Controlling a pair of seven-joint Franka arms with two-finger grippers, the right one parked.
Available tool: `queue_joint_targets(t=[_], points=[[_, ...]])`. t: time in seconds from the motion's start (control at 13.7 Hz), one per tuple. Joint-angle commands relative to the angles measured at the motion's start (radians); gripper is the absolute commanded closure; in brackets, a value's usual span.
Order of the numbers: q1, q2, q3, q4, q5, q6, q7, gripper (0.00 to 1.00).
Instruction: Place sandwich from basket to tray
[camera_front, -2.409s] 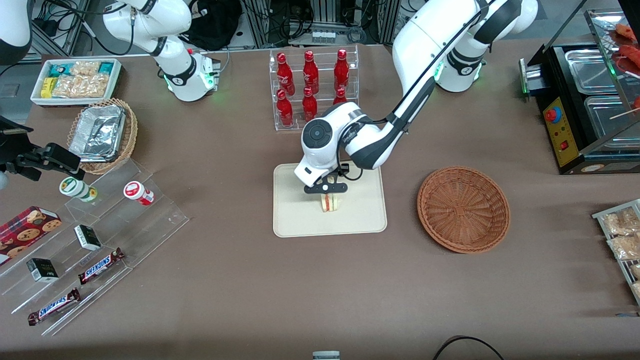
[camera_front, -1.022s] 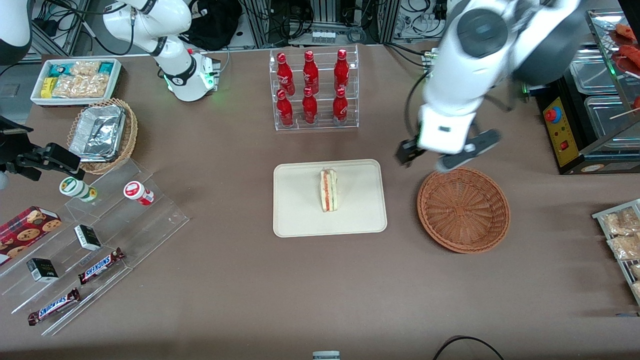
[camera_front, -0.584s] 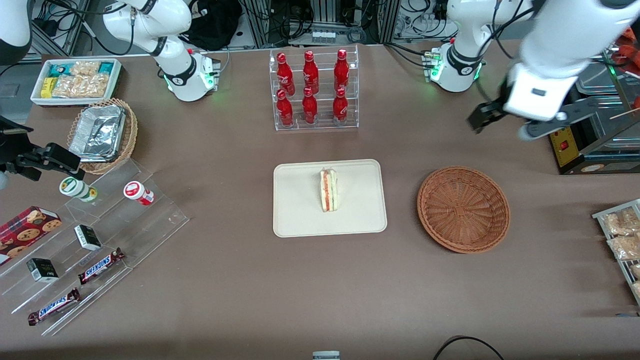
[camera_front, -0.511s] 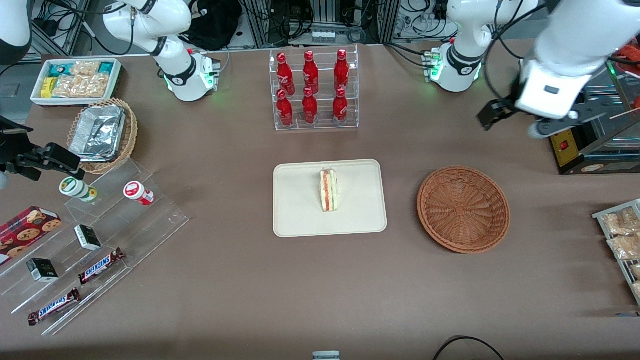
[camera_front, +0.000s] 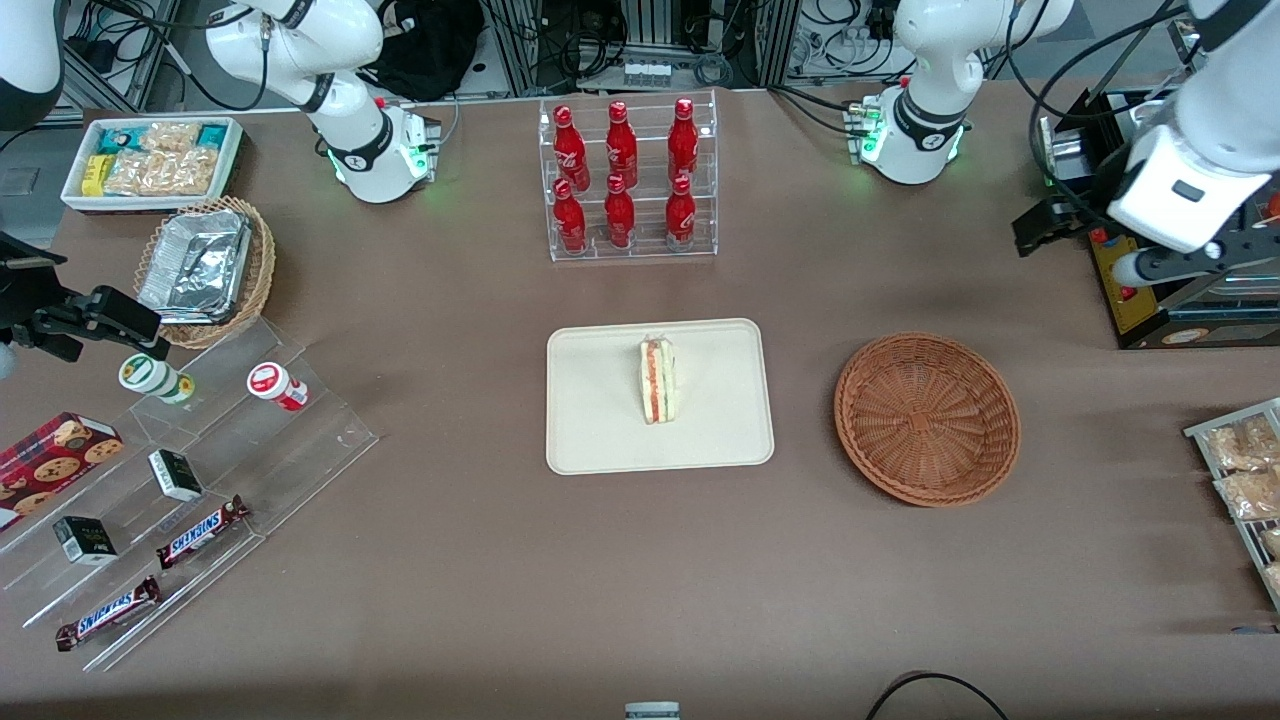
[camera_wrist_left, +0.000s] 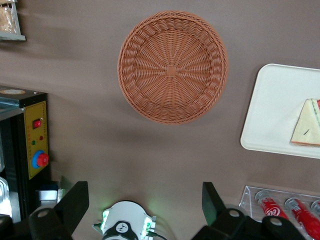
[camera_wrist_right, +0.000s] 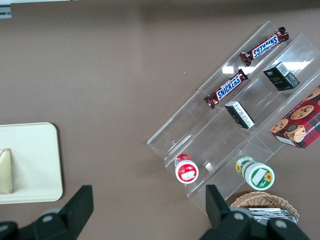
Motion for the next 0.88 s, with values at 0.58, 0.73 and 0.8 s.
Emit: queue_joint_targets(t=[0.58,0.73,0.8], points=[[-0.134,0.005,0.234,0.090,0.034,-0.010,0.150,0.00],[-0.123,0.020,0.233,0.096,0.039,-0.002,0.149,0.00],[-0.123,0.029,0.231,0.108,0.041,-0.001,0.150,0.00]])
